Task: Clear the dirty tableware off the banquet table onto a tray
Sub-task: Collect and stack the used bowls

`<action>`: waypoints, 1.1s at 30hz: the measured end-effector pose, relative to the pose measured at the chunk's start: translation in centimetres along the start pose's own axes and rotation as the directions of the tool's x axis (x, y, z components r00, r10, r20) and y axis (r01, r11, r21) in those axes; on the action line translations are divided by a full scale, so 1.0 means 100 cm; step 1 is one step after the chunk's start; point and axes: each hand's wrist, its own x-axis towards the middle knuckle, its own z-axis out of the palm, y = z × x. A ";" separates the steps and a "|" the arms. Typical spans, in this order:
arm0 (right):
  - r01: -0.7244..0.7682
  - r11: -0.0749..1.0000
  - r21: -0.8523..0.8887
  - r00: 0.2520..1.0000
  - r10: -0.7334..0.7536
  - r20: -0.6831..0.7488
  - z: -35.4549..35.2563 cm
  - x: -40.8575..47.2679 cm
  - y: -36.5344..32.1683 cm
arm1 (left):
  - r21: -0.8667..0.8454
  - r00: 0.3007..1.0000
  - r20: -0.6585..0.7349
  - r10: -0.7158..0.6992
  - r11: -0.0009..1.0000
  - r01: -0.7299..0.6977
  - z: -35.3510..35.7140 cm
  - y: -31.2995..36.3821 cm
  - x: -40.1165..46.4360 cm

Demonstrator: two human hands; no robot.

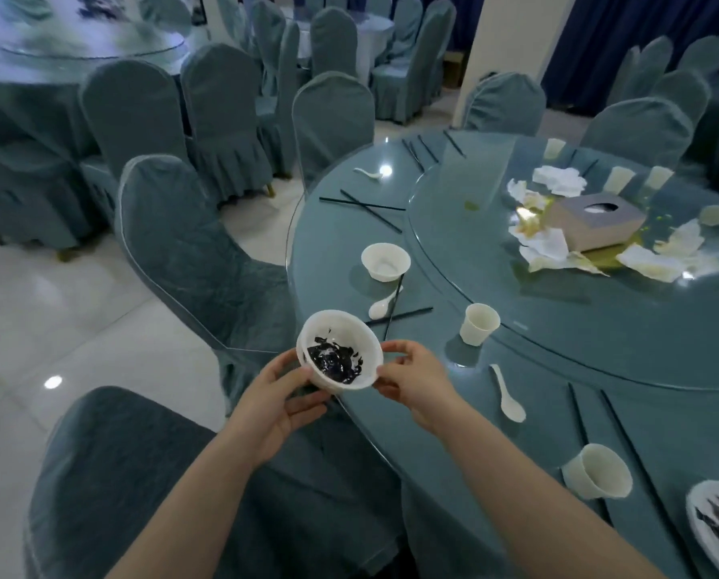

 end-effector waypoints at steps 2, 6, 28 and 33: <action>-0.002 1.000 -0.014 0.999 0.003 0.042 0.000 0.026 -0.007 | -0.025 0.999 -0.033 -0.002 1.000 0.001 0.001 0.005 0.019; 0.015 0.998 -0.054 0.993 -0.008 0.120 -0.002 0.079 -0.016 | -0.020 0.995 -0.098 -0.003 1.000 0.001 0.006 0.015 0.060; -0.064 0.865 -0.498 0.950 -0.100 -0.295 -0.048 0.320 -0.055 | -0.127 0.847 -0.531 0.023 0.986 -0.107 -0.009 0.035 0.114; 0.068 0.867 -0.494 0.934 -0.230 -0.275 -0.037 0.304 -0.073 | -0.118 0.849 -0.527 0.042 0.986 -0.121 -0.012 0.036 0.098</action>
